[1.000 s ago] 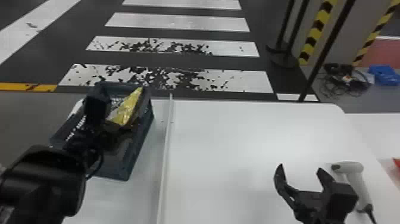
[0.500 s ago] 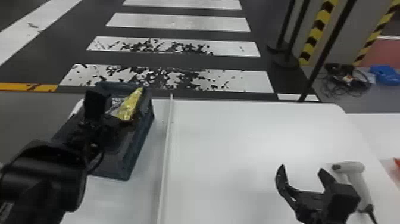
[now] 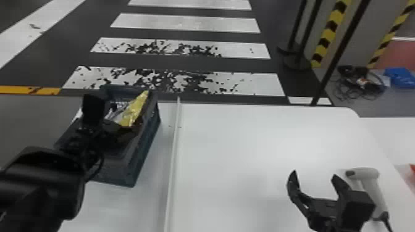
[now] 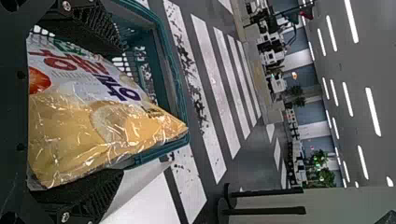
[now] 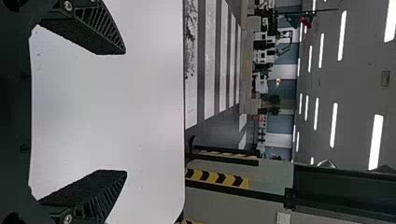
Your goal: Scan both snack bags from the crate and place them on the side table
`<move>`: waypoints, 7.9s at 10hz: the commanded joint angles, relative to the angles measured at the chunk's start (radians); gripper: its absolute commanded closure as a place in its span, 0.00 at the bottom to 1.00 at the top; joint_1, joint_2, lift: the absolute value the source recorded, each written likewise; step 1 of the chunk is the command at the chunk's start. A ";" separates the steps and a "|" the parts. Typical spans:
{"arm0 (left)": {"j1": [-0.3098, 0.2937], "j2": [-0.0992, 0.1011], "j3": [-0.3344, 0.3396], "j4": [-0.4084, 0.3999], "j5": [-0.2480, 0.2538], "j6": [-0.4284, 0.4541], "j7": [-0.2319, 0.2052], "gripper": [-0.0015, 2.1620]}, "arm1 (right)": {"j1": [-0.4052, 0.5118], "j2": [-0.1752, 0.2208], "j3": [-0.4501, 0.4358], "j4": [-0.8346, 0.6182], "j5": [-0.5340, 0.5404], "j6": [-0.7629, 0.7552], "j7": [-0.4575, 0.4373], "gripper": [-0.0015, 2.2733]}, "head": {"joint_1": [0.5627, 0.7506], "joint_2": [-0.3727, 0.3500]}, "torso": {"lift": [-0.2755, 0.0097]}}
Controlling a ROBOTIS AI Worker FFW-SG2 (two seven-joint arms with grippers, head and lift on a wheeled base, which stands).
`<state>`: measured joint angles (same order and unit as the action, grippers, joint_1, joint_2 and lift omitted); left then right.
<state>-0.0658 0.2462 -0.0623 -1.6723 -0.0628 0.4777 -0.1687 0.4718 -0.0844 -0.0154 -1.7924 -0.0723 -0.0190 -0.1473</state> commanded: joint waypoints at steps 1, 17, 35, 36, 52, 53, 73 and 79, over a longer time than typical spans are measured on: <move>0.007 0.012 0.013 -0.011 0.003 0.016 0.000 0.04 | -0.001 0.000 0.000 0.001 -0.001 0.000 0.000 0.03 | 0.70 0.49 | 0.63; 0.003 -0.018 0.032 -0.136 0.051 0.132 0.184 0.99 | 0.001 0.000 -0.017 0.002 -0.004 0.003 0.000 0.03 | 0.70 0.55 | 0.63; 0.018 -0.122 -0.016 -0.629 0.181 0.482 0.293 0.99 | 0.022 0.009 -0.043 -0.038 -0.004 0.031 0.000 0.03 | 0.70 0.36 | 0.63; 0.038 -0.116 -0.014 -0.646 0.176 0.503 0.291 0.99 | 0.021 0.008 -0.041 -0.038 -0.004 0.034 0.000 0.03 | 0.70 0.36 | 0.63; 0.009 -0.222 -0.487 -0.425 0.129 0.414 0.247 0.99 | 0.002 0.006 -0.127 -0.036 -0.040 0.055 -0.012 0.04 | 0.70 0.03 | 0.63; 0.009 -0.222 -0.518 -0.394 0.093 0.393 0.244 0.99 | -0.010 0.005 -0.132 -0.035 -0.052 0.055 -0.012 0.04 | 0.70 0.03 | 0.63; 0.116 -0.197 -0.442 -0.417 0.078 0.267 0.222 0.01 | -0.071 -0.020 -0.235 0.011 -0.112 0.074 -0.014 0.04 | 0.70 0.03 | 0.63; 0.323 -0.104 -0.106 -0.460 0.126 -0.055 0.155 0.01 | -0.087 -0.038 -0.198 0.016 -0.112 0.110 -0.003 0.04 | 0.70 0.04 | 0.63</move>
<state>0.2321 0.1377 -0.1882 -2.1400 0.0574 0.4853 -0.0128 0.3877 -0.1211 -0.2188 -1.7751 -0.1840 0.0843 -0.1508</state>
